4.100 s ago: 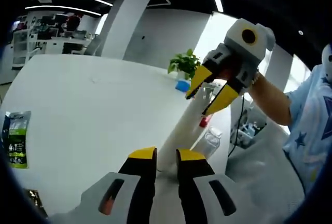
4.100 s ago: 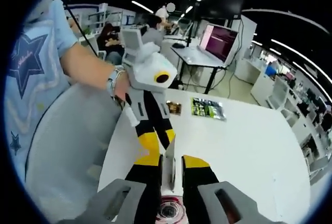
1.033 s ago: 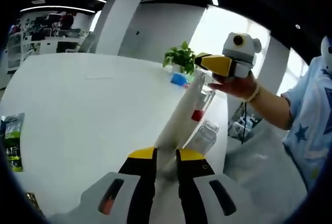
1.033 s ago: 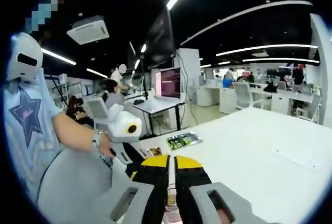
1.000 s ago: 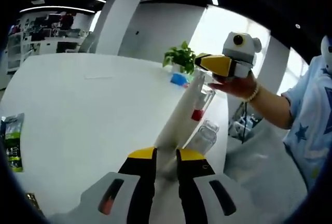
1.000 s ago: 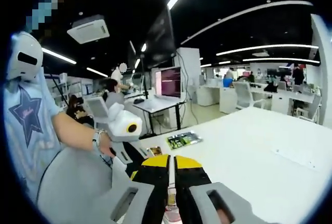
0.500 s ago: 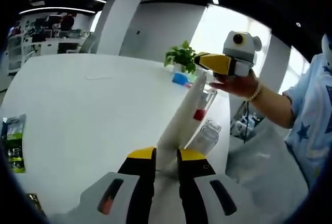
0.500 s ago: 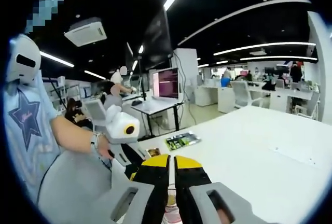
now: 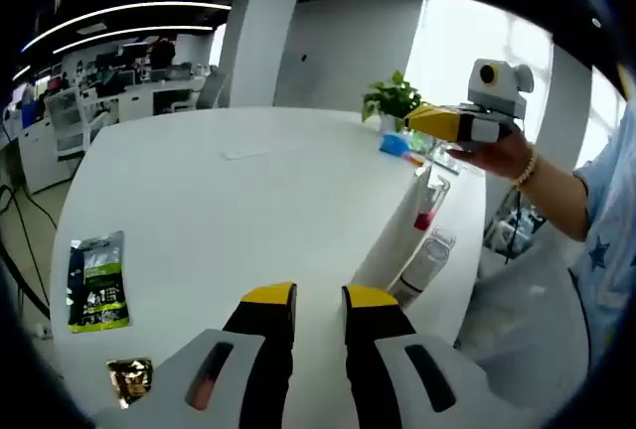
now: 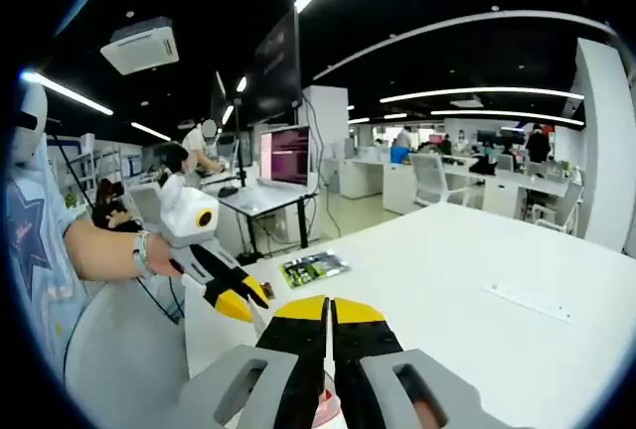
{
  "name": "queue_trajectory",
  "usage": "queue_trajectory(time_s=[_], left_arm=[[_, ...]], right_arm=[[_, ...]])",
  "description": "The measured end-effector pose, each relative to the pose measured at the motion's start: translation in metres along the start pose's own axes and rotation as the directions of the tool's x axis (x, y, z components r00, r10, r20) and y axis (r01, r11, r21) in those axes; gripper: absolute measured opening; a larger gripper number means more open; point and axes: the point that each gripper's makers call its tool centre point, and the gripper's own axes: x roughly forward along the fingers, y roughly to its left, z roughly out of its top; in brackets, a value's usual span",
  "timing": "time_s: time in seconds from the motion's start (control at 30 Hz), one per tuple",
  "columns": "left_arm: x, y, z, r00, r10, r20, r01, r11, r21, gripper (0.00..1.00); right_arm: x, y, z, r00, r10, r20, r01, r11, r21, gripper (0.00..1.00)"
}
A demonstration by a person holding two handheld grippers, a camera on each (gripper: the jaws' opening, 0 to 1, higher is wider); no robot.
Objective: Arrange the skincare products in the storage area until every visible bottle or jar stands upright without overlapping.
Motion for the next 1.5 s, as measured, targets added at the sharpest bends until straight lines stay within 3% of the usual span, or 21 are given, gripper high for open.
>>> queue_trajectory(time_s=[0.13, 0.3, 0.43, 0.53, 0.7, 0.8, 0.93, 1.1, 1.23, 1.27, 1.33, 1.4, 1.5], left_arm=[[-0.027, 0.014, -0.003, 0.996, 0.085, 0.004, -0.085, 0.996, 0.003, 0.14], [-0.059, 0.029, -0.012, 0.986, 0.169, 0.003, -0.169, 0.986, -0.015, 0.13], [-0.082, 0.043, -0.022, 0.974, 0.225, 0.006, -0.224, 0.973, -0.052, 0.13], [-0.099, 0.051, -0.032, 0.964, 0.267, 0.005, -0.266, 0.961, -0.077, 0.13], [-0.125, 0.063, -0.051, 0.949, 0.317, -0.007, -0.315, 0.941, -0.124, 0.12], [-0.138, 0.072, -0.061, 0.937, 0.347, -0.022, -0.347, 0.926, -0.15, 0.12], [-0.154, 0.084, -0.074, 0.918, 0.393, -0.046, -0.395, 0.905, -0.159, 0.13], [-0.163, 0.099, -0.096, 0.902, 0.424, -0.086, -0.432, 0.882, -0.19, 0.13], [-0.16, 0.111, -0.117, 0.879, 0.459, -0.131, -0.477, 0.85, -0.223, 0.17], [-0.157, 0.116, -0.124, 0.868, 0.475, -0.148, -0.497, 0.828, -0.259, 0.2], [-0.146, 0.118, -0.131, 0.868, 0.467, -0.17, -0.497, 0.808, -0.316, 0.28], [-0.134, 0.119, -0.133, 0.868, 0.463, -0.177, -0.496, 0.803, -0.33, 0.34], [-0.114, 0.121, -0.14, 0.844, 0.488, -0.221, -0.535, 0.787, -0.305, 0.36]], right_arm=[[0.005, 0.005, 0.011, 0.998, -0.05, -0.029, 0.048, 0.997, -0.058, 0.0], [0.019, 0.037, 0.031, 0.999, -0.038, -0.033, 0.033, 0.991, -0.128, 0.0], [0.038, 0.083, 0.047, 0.999, 0.048, -0.008, -0.049, 0.992, -0.119, 0.0], [0.055, 0.12, 0.045, 0.99, 0.139, -0.011, -0.139, 0.985, -0.104, 0.0], [0.086, 0.169, 0.0, 0.967, 0.212, -0.139, -0.228, 0.967, -0.112, 0.0], [0.098, 0.186, -0.019, 0.954, 0.246, -0.174, -0.265, 0.959, -0.098, 0.0], [0.115, 0.195, -0.044, 0.941, 0.253, -0.223, -0.263, 0.965, -0.015, 0.0], [0.131, 0.204, -0.063, 0.922, 0.308, -0.233, -0.283, 0.95, 0.134, 0.0], [0.149, 0.208, -0.085, 0.911, 0.316, -0.267, -0.269, 0.942, 0.199, 0.08], [0.151, 0.21, -0.091, 0.905, 0.316, -0.284, -0.259, 0.94, 0.22, 0.11], [0.158, 0.215, -0.102, 0.902, 0.316, -0.293, -0.257, 0.941, 0.221, 0.14], [0.161, 0.215, -0.117, 0.896, 0.291, -0.335, -0.238, 0.952, 0.191, 0.15], [0.161, 0.217, -0.13, 0.891, 0.276, -0.361, -0.229, 0.959, 0.168, 0.13]])
